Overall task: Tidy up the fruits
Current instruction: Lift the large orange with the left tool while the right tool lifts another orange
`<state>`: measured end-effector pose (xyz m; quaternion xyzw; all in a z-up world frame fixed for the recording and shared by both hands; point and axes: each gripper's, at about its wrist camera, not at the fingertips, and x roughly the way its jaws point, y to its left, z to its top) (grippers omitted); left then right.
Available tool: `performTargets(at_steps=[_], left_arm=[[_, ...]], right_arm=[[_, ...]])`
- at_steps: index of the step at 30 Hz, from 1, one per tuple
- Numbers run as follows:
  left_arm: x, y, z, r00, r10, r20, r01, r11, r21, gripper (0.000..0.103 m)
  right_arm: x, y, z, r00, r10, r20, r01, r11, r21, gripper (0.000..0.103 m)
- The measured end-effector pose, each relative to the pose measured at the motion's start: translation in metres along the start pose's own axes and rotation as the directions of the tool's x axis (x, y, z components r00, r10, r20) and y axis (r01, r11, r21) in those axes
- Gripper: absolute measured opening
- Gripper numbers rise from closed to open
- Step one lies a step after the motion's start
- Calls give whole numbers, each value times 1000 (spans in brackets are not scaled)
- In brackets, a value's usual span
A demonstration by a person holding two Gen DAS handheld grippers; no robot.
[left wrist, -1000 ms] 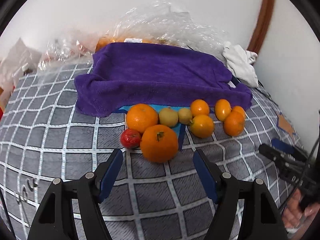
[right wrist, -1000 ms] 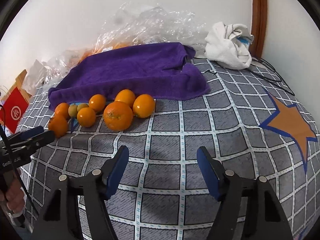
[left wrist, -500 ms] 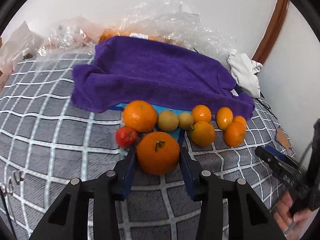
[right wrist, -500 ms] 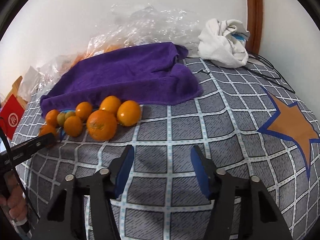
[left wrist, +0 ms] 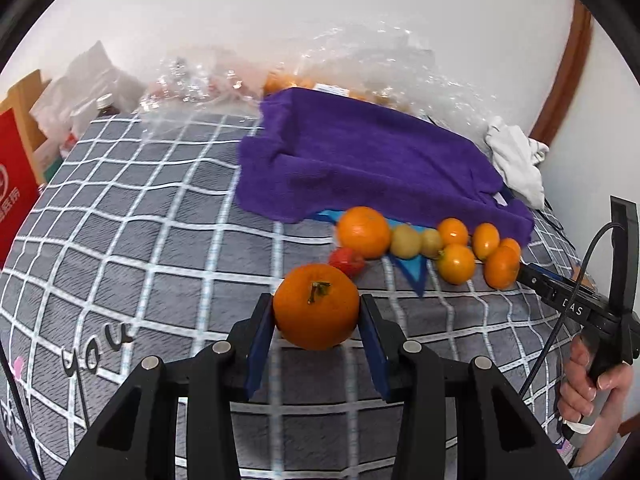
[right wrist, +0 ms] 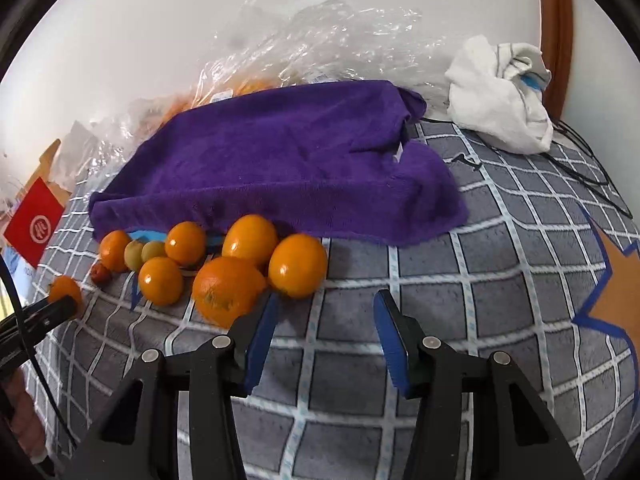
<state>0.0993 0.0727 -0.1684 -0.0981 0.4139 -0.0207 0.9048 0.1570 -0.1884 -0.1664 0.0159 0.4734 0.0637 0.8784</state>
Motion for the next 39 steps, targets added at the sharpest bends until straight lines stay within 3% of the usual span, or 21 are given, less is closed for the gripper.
performTargets(at_steps=[8,10,11,14,25,30,39], left_arm=[[3,19,0,1000,13,-25,-14,999,-47,40],[2,20,1,1000,10,-30,-12,998,-54,40],[1,21,1,1000,9,-27,-11,998,-56,40],[-4,22,1,1000,8,-17,-9,998,-58,40],[-30,1,5,1000,-27,-6,27,999,-19,40],[-53,-10,17,1000,-9,16,9,1000,0,40],[-79,-17,54,996,0,89,2,1000,-15,40]], right_arm=[[19,19,13,999,-23,-31,22,999,-34,52],[22,21,13,999,-47,-25,46,998,-49,46],[21,23,12,997,-76,-20,75,995,-72,35],[15,22,8,997,-79,-10,78,994,-80,35],[-51,3,-9,997,-57,58,56,998,18,35],[-84,3,-14,995,-33,97,29,999,42,35],[-109,11,11,989,-19,147,19,1000,0,35]])
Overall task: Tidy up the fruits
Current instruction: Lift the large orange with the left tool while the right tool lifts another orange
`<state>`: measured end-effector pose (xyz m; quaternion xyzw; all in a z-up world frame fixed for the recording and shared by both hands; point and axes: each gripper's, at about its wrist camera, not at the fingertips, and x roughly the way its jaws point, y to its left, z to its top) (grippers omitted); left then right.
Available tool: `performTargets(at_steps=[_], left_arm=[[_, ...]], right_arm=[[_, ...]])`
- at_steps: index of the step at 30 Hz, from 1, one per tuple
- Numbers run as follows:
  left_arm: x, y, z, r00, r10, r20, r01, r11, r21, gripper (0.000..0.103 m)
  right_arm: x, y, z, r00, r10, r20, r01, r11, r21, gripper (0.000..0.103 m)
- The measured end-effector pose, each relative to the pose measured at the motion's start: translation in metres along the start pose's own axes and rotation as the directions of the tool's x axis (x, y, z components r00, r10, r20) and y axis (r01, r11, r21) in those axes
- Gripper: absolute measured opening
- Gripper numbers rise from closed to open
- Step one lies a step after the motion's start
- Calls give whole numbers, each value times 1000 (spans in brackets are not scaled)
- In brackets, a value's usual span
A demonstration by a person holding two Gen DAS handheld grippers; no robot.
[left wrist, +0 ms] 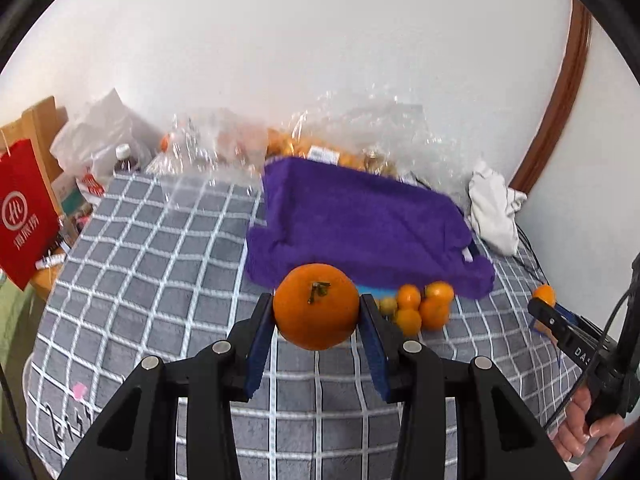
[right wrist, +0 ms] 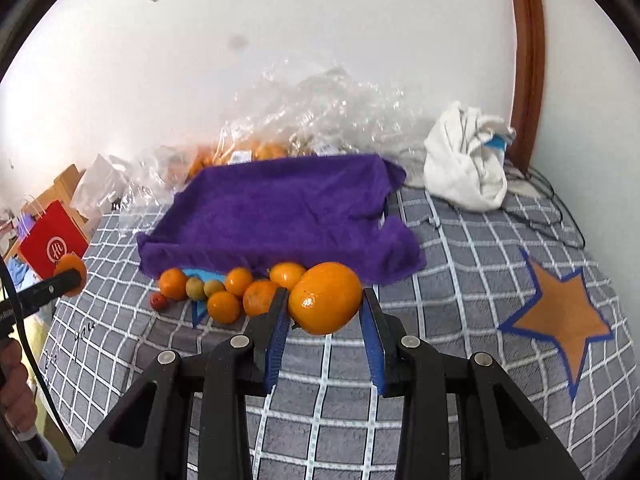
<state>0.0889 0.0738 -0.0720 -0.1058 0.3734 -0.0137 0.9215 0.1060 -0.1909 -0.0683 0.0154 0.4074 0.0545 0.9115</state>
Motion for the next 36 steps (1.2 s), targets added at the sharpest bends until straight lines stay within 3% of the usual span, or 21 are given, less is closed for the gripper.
performTargets(at_steps=[11,17,26,31,36], left_arm=[[17,-4,62,999,6,34,-6,1000,6,40],[43,-7,103,999,28,46,-29,999,29,40],[100,-11,154,999,20,43,-21,1000,18,40],[145,-2,168,1000,-16,1,16,999,-30,40],[194,-2,164,998,-14,-60,13,1000,-18,40]], right_arm=[[9,-7,67,999,0,49,1,1000,-13,35],[39,-3,108,998,1,70,1,999,-37,35],[102,6,164,995,69,77,-70,997,14,35],[147,0,165,999,38,24,-39,999,7,35],[201,-12,153,993,3,-118,-4,1000,-5,35]])
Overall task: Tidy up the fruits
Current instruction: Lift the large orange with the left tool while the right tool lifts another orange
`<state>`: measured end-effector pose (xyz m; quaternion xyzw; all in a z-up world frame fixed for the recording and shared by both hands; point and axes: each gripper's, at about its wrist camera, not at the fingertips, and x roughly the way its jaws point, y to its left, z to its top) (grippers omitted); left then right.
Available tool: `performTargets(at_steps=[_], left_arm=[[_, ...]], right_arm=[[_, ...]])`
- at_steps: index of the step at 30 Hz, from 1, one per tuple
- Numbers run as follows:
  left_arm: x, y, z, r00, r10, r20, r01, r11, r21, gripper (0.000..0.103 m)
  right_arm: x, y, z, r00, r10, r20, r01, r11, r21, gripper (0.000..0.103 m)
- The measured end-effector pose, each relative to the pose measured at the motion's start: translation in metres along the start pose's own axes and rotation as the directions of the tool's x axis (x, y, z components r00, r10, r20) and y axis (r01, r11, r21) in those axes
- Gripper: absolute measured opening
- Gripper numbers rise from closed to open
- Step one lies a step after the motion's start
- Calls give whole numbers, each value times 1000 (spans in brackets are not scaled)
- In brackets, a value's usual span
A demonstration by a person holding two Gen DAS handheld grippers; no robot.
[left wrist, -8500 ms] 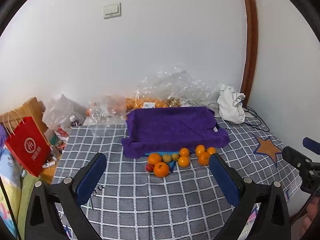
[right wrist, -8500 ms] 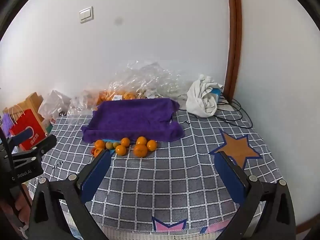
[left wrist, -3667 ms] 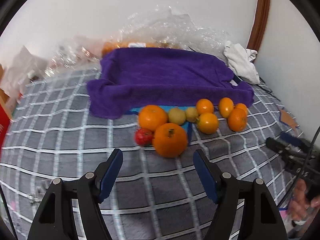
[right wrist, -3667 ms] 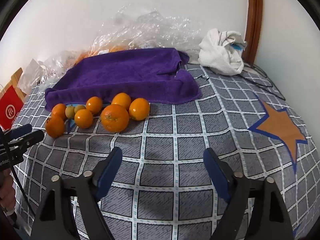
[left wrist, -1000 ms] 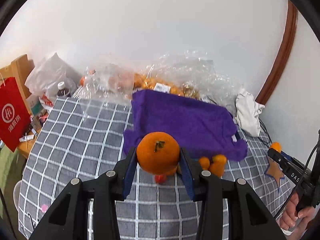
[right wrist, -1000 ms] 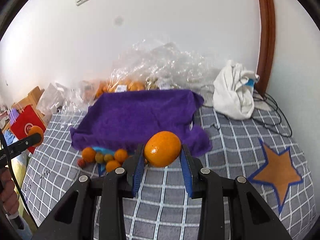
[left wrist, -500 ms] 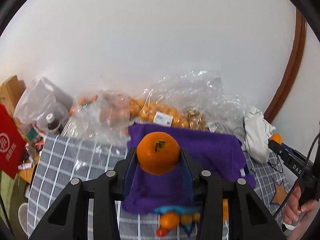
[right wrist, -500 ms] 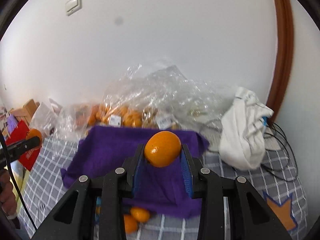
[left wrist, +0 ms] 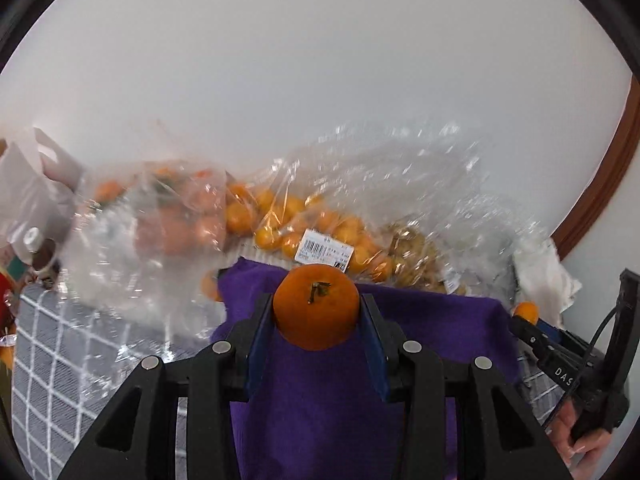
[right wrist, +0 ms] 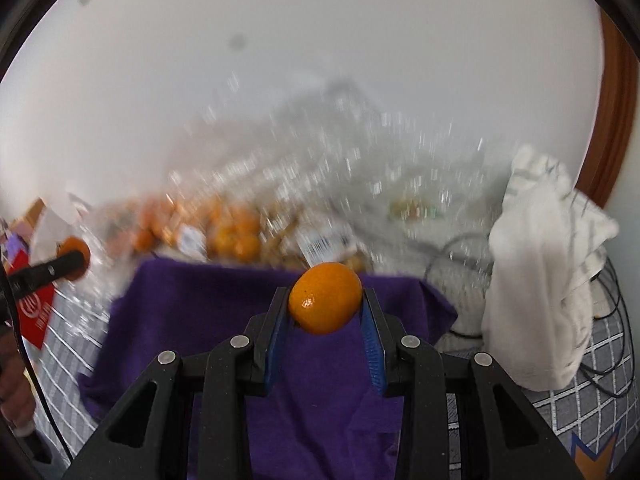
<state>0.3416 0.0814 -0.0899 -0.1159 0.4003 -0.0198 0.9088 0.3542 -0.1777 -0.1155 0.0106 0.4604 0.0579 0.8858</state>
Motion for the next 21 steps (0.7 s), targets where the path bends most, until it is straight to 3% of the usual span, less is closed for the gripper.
performTargets(at_steps=[5,11,21], left_arm=[[35,0,-11,996,-21,-84,21,1000,1,40],[52,-2,-21,993,-24,-120,27,1000,16,40],[70,-7,-28,987,-17,-157,24,999,42,40]], right_arm=[[18,-3,-8,999,19,-38,-20,1000,-13,35],[47,-1,-17,994,1,-111,-5,999,-34,35],[63,5,-25,989,-23,-144,14,998,-66,35]])
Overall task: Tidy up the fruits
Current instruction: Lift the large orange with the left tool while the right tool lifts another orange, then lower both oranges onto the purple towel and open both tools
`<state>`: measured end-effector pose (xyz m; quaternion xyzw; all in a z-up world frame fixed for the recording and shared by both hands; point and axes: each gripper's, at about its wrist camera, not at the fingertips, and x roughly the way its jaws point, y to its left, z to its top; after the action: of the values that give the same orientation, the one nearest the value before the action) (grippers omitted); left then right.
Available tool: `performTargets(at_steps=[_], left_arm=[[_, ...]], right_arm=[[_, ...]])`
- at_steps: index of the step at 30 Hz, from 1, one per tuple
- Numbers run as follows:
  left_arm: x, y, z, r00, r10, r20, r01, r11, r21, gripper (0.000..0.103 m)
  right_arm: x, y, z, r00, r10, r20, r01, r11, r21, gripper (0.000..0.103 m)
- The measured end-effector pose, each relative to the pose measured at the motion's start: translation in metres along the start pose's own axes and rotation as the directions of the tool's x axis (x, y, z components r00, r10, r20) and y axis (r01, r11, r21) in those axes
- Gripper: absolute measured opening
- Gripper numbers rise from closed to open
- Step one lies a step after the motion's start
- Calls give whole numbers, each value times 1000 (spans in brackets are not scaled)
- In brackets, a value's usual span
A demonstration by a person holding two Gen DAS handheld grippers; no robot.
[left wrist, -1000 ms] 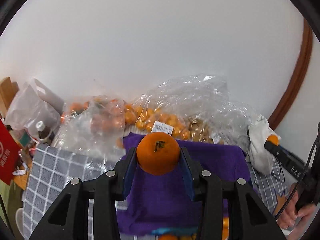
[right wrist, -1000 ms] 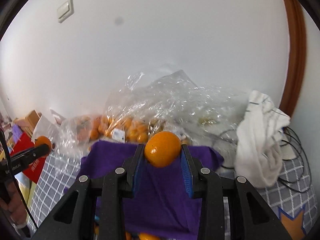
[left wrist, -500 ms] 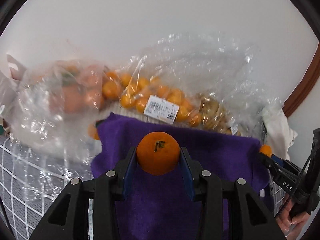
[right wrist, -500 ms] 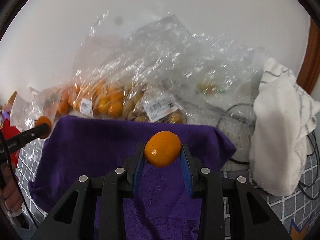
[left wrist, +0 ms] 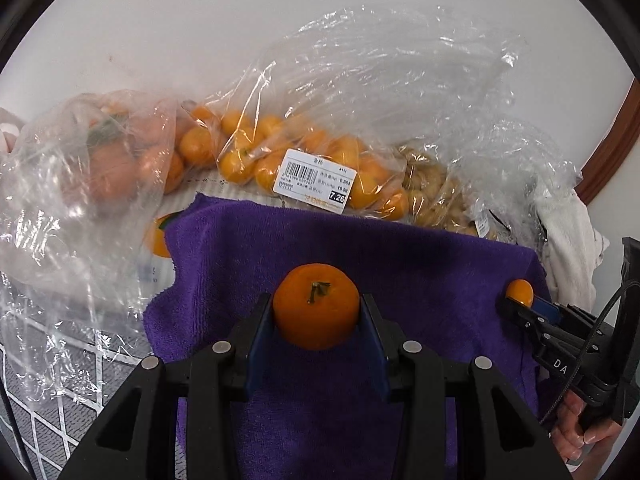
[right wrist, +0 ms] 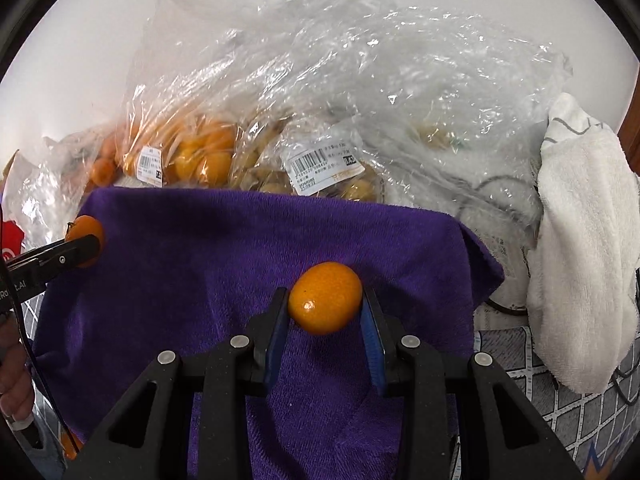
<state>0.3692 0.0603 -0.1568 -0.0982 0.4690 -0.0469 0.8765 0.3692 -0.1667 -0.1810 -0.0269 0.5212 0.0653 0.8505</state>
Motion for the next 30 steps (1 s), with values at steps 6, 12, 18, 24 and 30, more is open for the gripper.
performTargets(at_steps=[6,12,18,24,30], left_arm=[[2,3,0,1000,7,-15,-8,1000,-12,40],[9,3,0,999,16,-31,-16,1000,-9,40],[18,-3,-2,999,25,-45,-24,1000,6,40],[16,-10,-2,999,28,-31,-28,999,20,43],[4,-13,2,999,39,-1,-39,999,24,54]], right_arm=[[8,3,0,999,-19,-26,19,1000,-5,35],[12,6,1,999,-29,-41,29,1000,-10,37],[3,6,4,999,-33,-12,33,999,-17,56],[-8,7,7,999,-51,12,51,998,-21,64],[-22,9,11,998,-59,34,59,998,-6,64]])
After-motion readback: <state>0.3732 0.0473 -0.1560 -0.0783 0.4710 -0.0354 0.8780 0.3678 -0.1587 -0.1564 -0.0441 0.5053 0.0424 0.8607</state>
